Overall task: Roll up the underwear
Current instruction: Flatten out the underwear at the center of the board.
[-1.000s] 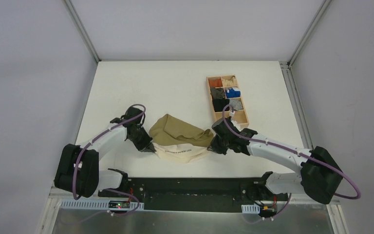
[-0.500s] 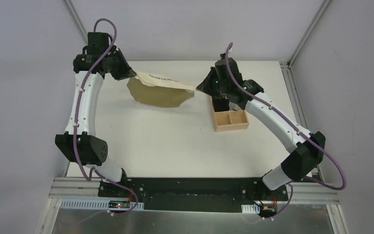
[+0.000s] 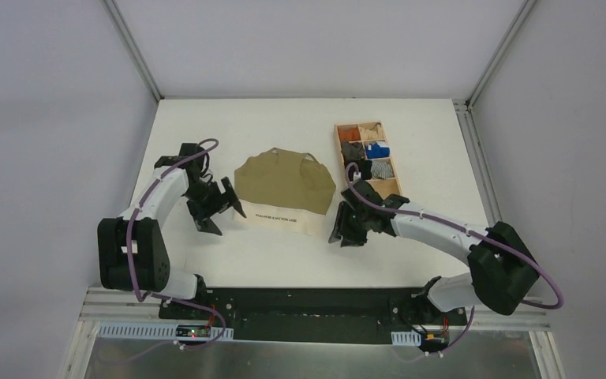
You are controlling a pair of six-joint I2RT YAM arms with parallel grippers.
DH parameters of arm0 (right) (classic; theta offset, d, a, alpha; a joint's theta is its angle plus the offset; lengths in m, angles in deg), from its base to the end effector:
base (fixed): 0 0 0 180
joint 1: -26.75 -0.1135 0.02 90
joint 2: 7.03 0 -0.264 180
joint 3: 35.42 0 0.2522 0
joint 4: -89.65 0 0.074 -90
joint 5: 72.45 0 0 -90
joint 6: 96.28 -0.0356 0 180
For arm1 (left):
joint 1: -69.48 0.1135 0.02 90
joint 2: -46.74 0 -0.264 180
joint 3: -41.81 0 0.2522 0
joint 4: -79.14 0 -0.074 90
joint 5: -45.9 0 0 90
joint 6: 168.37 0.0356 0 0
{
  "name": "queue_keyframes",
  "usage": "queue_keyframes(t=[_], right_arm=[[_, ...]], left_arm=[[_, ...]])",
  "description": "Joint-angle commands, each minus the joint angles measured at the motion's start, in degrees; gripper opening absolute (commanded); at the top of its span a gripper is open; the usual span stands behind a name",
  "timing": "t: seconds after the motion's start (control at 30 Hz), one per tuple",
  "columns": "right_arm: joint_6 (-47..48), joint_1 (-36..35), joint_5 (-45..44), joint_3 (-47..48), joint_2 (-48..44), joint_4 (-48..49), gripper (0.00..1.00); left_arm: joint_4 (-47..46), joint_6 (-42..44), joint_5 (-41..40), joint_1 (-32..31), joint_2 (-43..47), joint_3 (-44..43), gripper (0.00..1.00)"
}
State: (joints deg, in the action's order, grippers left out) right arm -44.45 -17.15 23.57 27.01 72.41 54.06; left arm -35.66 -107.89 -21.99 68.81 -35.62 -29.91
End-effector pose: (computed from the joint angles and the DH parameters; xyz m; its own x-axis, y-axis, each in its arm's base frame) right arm 0.1986 0.1963 0.2123 -0.9045 -0.0175 -0.4260 -0.2245 0.8691 0.4409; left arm 0.2588 -0.0164 0.2249 -0.8944 -0.4461 -0.0331 -0.3882 0.8108 -0.4381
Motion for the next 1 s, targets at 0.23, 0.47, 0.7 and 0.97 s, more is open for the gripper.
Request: queue_keyframes(t=[0.23,0.47,0.7,0.97], right_arm=[[-8.0,0.3,-8.5,-1.8,-9.8,-3.3,0.39],[-13.9,0.2,-1.4,-2.8,-2.5,6.7,0.41],[-14.4,-0.1,-1.3,0.3,4.8,7.9,0.42],[-14.1,-2.3,-1.5,3.4,13.0,9.4,0.43]], left_arm=[[1.6,-1.4,-8.8,0.2,9.4,1.6,0.7],[-6.2,-3.3,-11.0,0.2,3.8,5.1,0.41],[-11.8,-1.7,-10.7,0.2,-3.2,4.3,0.44],[-15.3,-3.2,-8.3,0.2,-7.9,5.0,0.47]])
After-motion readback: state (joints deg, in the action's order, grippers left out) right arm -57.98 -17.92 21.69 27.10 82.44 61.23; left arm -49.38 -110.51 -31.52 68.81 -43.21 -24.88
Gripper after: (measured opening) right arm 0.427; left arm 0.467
